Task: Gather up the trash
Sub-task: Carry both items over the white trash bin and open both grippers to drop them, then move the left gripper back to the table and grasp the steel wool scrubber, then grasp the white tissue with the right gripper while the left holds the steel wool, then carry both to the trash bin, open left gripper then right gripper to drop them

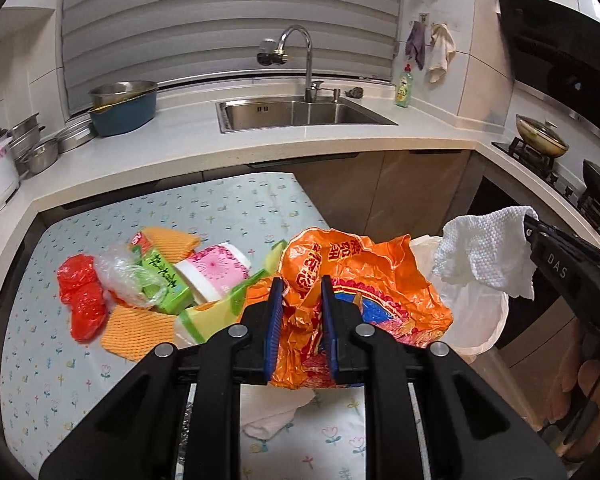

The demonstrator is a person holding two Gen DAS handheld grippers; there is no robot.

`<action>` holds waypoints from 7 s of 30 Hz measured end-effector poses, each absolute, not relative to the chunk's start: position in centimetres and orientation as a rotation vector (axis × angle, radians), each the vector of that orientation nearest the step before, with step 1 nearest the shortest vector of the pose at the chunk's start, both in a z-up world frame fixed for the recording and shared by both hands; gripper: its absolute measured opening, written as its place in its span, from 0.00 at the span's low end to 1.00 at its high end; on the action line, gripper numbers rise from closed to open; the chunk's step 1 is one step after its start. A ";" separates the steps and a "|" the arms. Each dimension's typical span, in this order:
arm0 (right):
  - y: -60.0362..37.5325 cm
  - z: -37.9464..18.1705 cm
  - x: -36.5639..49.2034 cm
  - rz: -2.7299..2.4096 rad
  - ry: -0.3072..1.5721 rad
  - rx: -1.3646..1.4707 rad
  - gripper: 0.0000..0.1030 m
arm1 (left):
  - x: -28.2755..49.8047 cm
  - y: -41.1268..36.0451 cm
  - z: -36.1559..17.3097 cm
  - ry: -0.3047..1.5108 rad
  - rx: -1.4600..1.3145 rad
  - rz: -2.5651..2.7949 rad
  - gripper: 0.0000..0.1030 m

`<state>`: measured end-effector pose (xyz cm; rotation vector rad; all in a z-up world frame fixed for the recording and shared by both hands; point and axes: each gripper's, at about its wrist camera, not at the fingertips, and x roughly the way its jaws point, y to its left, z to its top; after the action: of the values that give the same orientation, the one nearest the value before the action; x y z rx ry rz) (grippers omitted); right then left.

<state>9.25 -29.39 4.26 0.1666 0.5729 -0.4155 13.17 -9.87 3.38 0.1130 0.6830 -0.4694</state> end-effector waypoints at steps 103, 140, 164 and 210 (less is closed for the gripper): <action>-16.6 -1.2 7.2 -0.196 0.735 0.207 0.68 | 12.1 1.8 -6.7 0.916 0.028 -0.268 0.89; -12.6 -9.9 12.0 -0.056 0.953 0.264 0.06 | 13.9 5.3 -5.9 0.889 -0.012 -0.210 0.63; -19.5 2.7 5.5 -0.171 0.623 0.242 0.05 | 9.7 -1.9 1.1 0.734 0.056 -0.347 0.63; -43.5 -4.9 6.0 -0.529 0.705 0.365 0.06 | 16.0 -31.9 -4.7 0.815 0.297 -0.696 0.69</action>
<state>5.99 -43.49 -4.90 0.3646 0.7054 -0.5294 15.98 -31.88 -4.74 0.2971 0.8147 -0.6964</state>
